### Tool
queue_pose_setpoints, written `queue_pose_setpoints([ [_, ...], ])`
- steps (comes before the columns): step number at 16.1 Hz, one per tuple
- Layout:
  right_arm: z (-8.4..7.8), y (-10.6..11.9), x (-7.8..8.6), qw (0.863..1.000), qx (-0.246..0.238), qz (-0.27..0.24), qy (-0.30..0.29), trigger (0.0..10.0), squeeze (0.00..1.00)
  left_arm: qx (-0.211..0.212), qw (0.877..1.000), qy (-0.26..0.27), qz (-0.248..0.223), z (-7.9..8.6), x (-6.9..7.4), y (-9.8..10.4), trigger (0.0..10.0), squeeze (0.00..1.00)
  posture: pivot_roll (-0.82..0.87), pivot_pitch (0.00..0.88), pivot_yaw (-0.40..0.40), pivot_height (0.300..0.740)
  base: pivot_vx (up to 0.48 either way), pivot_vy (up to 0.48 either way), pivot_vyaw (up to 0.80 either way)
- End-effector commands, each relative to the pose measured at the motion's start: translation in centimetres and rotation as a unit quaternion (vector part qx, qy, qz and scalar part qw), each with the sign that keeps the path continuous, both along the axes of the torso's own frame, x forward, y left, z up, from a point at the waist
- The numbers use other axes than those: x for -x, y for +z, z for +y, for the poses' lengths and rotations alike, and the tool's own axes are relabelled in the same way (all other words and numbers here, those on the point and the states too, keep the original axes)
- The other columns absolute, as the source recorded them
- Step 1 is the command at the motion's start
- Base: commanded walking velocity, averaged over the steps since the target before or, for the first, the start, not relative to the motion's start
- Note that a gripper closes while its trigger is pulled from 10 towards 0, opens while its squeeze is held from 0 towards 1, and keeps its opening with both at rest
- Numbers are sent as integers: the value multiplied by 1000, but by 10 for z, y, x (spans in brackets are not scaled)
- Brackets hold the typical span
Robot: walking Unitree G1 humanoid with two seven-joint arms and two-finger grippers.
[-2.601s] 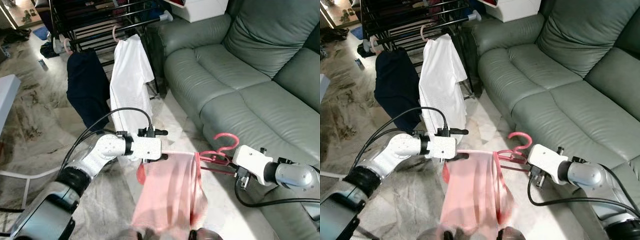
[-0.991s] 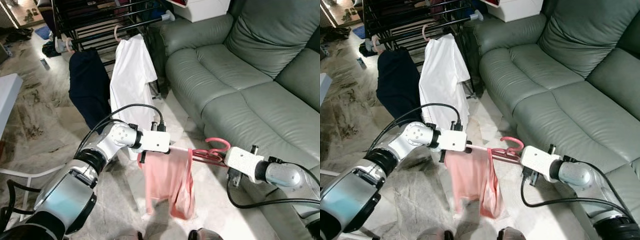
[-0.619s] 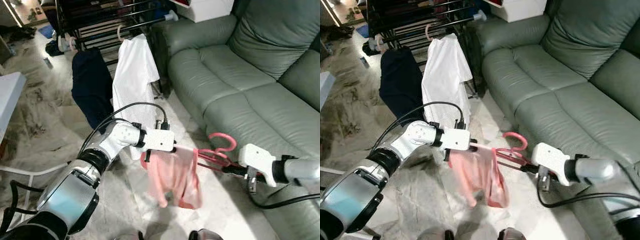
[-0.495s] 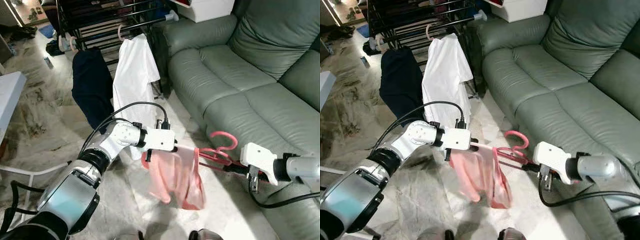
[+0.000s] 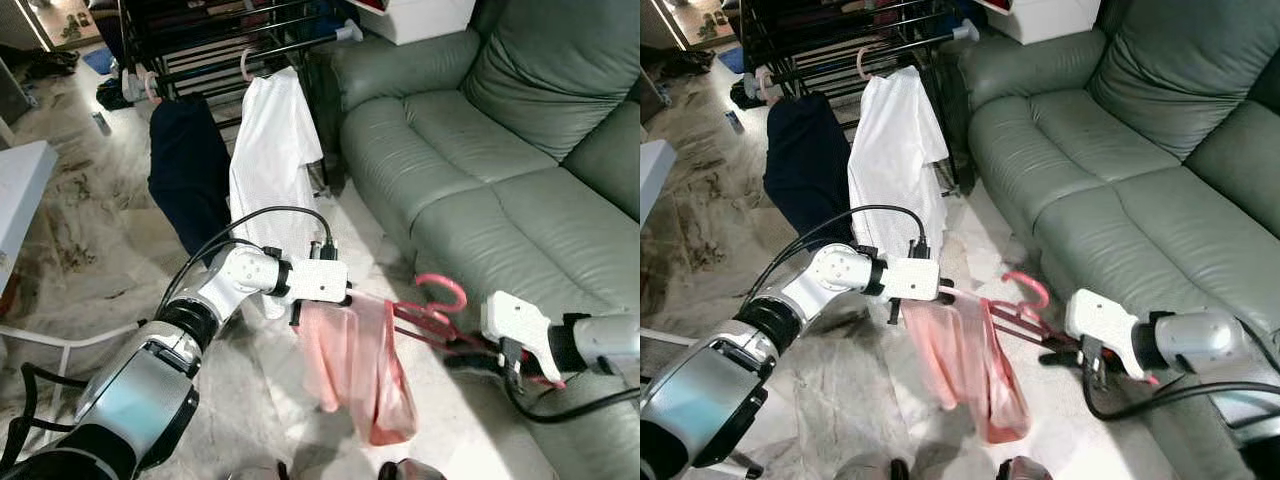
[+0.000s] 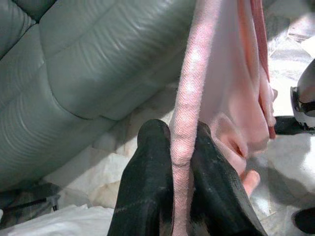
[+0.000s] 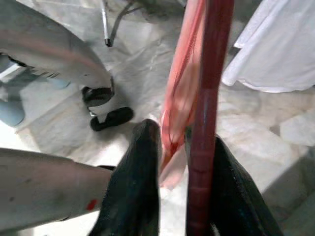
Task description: Hang hanger
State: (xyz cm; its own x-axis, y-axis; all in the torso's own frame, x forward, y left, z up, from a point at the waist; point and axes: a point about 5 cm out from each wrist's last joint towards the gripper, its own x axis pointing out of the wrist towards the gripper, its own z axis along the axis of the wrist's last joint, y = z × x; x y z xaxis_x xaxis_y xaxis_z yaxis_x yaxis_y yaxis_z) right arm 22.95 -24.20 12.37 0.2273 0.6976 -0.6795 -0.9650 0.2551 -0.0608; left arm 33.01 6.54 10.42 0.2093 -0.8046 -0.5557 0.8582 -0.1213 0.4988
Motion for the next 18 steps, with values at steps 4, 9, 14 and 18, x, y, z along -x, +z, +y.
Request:
queue_pose_setpoints([
  [4,-8,8,14,997,23,51,47,10000,1000,-14,999,46,17,21,-5,-6,0,0,-95,33,89,740,0,0,0],
  [9,-13,21,-33,980,97,-173,-32,10000,1000,-13,998,52,18,23,-5,-6,0,0,-93,37,87,740,0,0,0],
  [14,-3,3,-32,970,61,-225,-70,10000,1000,-1,998,56,19,19,-3,-10,0,0,-94,40,61,740,0,0,0],
  [18,-7,31,-54,918,29,-361,-160,10000,1000,24,989,144,-8,31,-17,-4,0,0,-93,48,91,740,0,0,0],
])
